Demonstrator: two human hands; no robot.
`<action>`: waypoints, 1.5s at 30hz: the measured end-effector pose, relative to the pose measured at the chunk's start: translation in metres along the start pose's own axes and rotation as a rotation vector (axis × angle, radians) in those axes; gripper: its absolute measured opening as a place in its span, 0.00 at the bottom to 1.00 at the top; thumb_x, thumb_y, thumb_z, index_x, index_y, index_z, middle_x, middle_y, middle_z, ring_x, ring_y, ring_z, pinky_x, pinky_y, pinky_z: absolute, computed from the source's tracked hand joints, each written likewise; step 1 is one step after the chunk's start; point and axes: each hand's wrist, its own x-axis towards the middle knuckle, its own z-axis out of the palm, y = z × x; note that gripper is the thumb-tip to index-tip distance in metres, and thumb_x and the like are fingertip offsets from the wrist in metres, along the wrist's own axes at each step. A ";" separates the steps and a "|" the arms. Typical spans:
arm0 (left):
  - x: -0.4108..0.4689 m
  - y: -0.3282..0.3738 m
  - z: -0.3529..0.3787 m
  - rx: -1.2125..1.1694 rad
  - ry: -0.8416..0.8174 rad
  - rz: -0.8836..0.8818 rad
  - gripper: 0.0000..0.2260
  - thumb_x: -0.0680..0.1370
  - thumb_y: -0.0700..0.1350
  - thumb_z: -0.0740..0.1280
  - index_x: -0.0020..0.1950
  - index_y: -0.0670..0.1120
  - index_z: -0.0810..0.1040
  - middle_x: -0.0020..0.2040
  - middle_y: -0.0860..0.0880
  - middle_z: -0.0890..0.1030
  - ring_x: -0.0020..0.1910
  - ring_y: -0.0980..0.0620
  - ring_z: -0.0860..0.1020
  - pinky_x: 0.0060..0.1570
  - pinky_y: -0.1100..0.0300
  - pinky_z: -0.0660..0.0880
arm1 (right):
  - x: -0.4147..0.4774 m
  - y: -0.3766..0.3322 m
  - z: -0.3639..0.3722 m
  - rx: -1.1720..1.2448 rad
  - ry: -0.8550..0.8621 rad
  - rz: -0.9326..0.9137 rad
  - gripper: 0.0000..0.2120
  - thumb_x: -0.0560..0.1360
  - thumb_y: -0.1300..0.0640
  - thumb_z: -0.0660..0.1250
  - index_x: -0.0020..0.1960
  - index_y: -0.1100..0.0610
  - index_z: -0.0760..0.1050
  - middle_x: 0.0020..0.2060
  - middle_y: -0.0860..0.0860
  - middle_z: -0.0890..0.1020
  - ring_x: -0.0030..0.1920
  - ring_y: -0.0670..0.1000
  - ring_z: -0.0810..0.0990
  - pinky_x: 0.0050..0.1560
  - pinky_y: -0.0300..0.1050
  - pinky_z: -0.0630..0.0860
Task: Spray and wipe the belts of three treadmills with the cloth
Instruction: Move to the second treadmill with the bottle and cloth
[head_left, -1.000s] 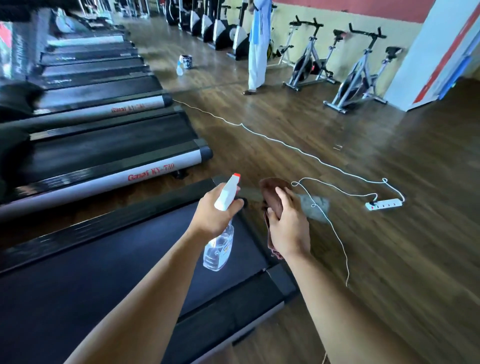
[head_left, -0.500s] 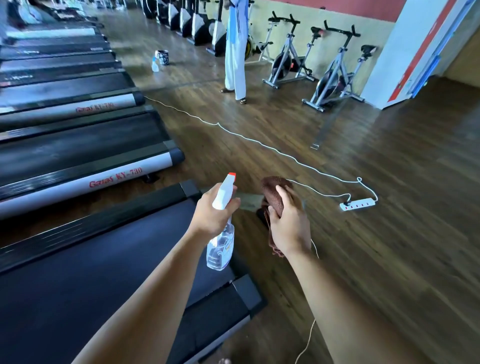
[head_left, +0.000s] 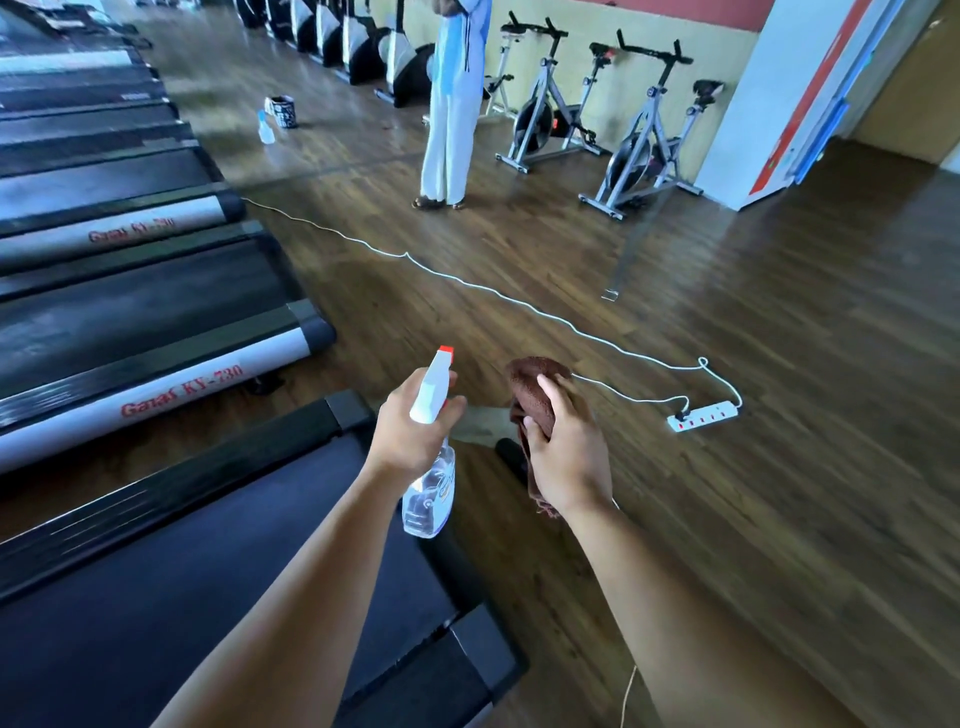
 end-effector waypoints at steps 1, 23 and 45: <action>0.007 0.001 0.001 0.000 0.000 0.003 0.09 0.75 0.48 0.71 0.55 0.55 0.79 0.46 0.56 0.82 0.46 0.54 0.80 0.46 0.57 0.75 | 0.007 0.000 0.001 -0.004 -0.005 0.004 0.25 0.79 0.55 0.66 0.74 0.48 0.67 0.73 0.48 0.70 0.71 0.52 0.69 0.69 0.45 0.66; 0.162 0.004 0.104 0.025 0.240 -0.060 0.09 0.77 0.46 0.72 0.56 0.54 0.80 0.51 0.57 0.82 0.51 0.56 0.80 0.51 0.59 0.75 | 0.219 0.080 0.036 0.118 -0.154 -0.198 0.25 0.76 0.56 0.69 0.73 0.50 0.69 0.72 0.49 0.71 0.68 0.55 0.74 0.63 0.48 0.72; 0.349 -0.010 0.110 0.054 0.514 -0.106 0.09 0.74 0.47 0.73 0.53 0.54 0.81 0.45 0.62 0.82 0.45 0.57 0.80 0.50 0.55 0.76 | 0.452 0.082 0.118 0.275 -0.256 -0.369 0.25 0.74 0.62 0.71 0.70 0.55 0.73 0.71 0.48 0.71 0.68 0.50 0.71 0.66 0.38 0.64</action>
